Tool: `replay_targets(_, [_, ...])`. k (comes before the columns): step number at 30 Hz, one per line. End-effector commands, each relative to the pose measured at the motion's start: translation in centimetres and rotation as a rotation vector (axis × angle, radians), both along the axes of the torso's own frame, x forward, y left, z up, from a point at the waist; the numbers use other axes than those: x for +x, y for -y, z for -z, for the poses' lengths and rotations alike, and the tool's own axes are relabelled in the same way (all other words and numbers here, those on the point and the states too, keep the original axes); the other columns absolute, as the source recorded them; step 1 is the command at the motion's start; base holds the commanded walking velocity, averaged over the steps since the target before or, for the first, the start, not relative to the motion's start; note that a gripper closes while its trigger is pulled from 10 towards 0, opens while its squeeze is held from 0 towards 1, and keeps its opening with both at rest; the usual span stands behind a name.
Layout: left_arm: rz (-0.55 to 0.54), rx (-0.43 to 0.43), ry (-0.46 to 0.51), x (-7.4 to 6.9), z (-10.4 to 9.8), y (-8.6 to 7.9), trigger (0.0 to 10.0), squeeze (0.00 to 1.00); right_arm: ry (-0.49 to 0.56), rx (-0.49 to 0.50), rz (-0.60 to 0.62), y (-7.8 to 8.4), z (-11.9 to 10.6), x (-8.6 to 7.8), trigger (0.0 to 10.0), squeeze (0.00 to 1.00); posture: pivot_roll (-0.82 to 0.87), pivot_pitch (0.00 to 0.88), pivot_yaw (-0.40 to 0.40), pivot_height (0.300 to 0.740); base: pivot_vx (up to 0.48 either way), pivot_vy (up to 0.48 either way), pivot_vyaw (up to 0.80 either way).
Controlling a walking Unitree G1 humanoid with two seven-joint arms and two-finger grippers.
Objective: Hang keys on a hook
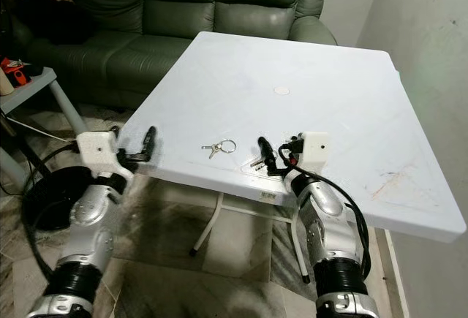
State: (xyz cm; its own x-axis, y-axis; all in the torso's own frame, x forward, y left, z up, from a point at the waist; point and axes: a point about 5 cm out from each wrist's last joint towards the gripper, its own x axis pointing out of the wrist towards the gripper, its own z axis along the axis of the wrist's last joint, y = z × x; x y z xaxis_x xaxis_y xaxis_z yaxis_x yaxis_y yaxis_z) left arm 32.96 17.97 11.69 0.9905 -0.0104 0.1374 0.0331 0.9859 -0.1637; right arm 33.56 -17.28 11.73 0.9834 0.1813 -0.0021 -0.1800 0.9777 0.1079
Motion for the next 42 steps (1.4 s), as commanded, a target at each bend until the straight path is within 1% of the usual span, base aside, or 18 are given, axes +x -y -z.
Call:
replay_targets(1, [-0.022, -0.024, -0.013, 0.4, -0.4, -0.6, 10.0, 0.00, 0.016, -0.042, 0.015, -0.2, 0.0, -0.3, 10.0, 0.00, -0.02, 0.000, -0.039, 0.740, 0.000, 0.000, 0.00])
replay_targets(2, [-0.037, -0.025, -0.031, 0.4, -0.4, -1.1, 10.0, 0.00, 0.030, -0.066, 0.040, -0.2, 0.2, -0.6, 10.0, 0.00, -0.02, 0.000, -0.042, 0.740, 0.000, 0.000, 0.00])
replay_targets(3, [-0.037, -0.022, -0.031, 0.4, -0.3, -1.2, 10.0, 0.00, 0.040, -0.080, 0.049, -0.2, 0.1, -0.7, 10.0, 0.00, -0.02, 0.000, -0.042, 0.740, 0.000, 0.000, 0.00])
replay_targets(5, [-0.024, -0.019, -0.048, 0.3, 0.0, -1.2, 10.0, 0.00, 0.027, -0.070, 0.035, -0.3, 0.5, -1.0, 10.0, 0.00, -0.02, 0.000, -0.041, 0.740, 0.000, 0.000, 0.00])
replay_targets(8, [0.001, -0.015, -0.060, 0.1, 0.2, -1.1, 10.0, 0.00, 0.029, -0.108, 0.030, -0.3, 0.6, -1.2, 10.0, 0.00, -0.02, 0.000, -0.040, 0.740, 0.000, 0.000, 0.00])
replay_targets(10, [0.018, -0.005, -0.064, -0.1, 0.2, -0.9, 10.0, 0.00, 0.035, -0.115, 0.016, -0.4, 0.5, -1.3, 10.0, 0.00, -0.03, 0.000, -0.038, 0.740, 0.000, 0.000, 0.00])
replay_targets(14, [0.110, 0.042, -0.058, -1.1, 0.2, 1.0, 10.0, 0.00, 0.057, -0.159, -0.009, 0.0, -0.1, -0.8, 10.0, 0.00, -0.02, 0.000, -0.044, 0.740, 0.000, 0.000, 0.00])
replay_targets(16, [0.111, 0.043, -0.059, -1.1, 0.2, 1.1, 10.0, 0.00, 0.056, -0.165, -0.009, 0.0, -0.1, -0.8, 10.0, 0.00, -0.02, 0.000, -0.044, 0.740, 0.000, 0.000, 0.00])
replay_targets(20, [0.144, 0.033, -0.068, -2.2, 0.4, 2.7, 10.0, 0.00, 0.045, -0.183, -0.021, -0.1, -0.9, 0.4, 10.0, 0.00, 0.00, 0.007, -0.063, 0.740, 0.000, 0.000, 0.00])
replay_targets(21, [0.144, 0.033, -0.068, -2.2, 0.4, 2.7, 10.0, 0.00, 0.045, -0.183, -0.021, -0.1, -0.9, 0.4, 10.0, 0.00, 0.00, 0.007, -0.063, 0.740, 0.000, 0.000, 0.00])
replay_targets(23, [0.159, 0.036, -0.073, -2.8, 0.4, 3.3, 10.0, 0.00, 0.038, -0.192, -0.033, -0.2, -1.2, 0.9, 10.0, 0.00, 0.01, 0.023, -0.075, 0.740, 0.000, 0.000, 0.00])
replay_targets(24, [0.178, 0.040, -0.075, -3.2, 0.5, 3.9, 10.0, 0.00, 0.047, -0.212, -0.061, -0.6, -1.5, 1.2, 10.0, 0.00, 0.02, 0.034, -0.083, 0.740, 0.000, 0.000, 0.00])
replay_targets(28, [0.205, 0.048, -0.085, -3.8, 0.5, 4.7, 10.0, 0.00, 0.064, -0.246, -0.099, -0.9, -1.8, 1.7, 10.0, 0.00, 0.04, 0.051, -0.098, 0.740, 0.000, 0.000, 0.00])
replay_targets(29, [0.223, 0.044, -0.090, -4.1, 0.6, 5.2, 10.0, 0.00, 0.044, -0.264, -0.101, -1.2, -1.9, 2.2, 10.0, 0.00, 0.04, 0.057, -0.101, 0.740, 0.000, 0.000, 0.00])
replay_targets(33, [0.238, 0.057, -0.094, -4.4, 0.5, 5.8, 10.0, 0.00, 0.023, -0.277, -0.097, -1.4, -2.0, 2.8, 10.0, 0.00, 0.05, 0.070, -0.109, 0.740, 0.000, 0.000, 0.00])
replay_targets(35, [0.238, 0.053, -0.100, -4.5, 0.5, 6.1, 10.0, 0.00, 0.004, -0.294, -0.110, -1.8, -2.2, 3.2, 10.0, 0.00, 0.05, 0.074, -0.111, 0.740, 0.000, 0.000, 0.00])
replay_targets(37, [0.241, 0.055, -0.100, -4.7, 0.4, 6.3, 10.0, 0.00, -0.014, -0.302, -0.093, -1.9, -2.2, 3.5, 10.0, 0.00, 0.05, 0.076, -0.112, 0.740, 0.000, 0.000, 0.00])
replay_targets(42, [0.240, 0.054, -0.105, -5.0, 0.2, 6.4, 10.0, 0.00, -0.070, -0.253, -0.067, -2.1, -1.8, 3.8, 10.0, 0.00, 0.05, 0.078, -0.114, 0.740, 0.000, 0.000, 0.00])
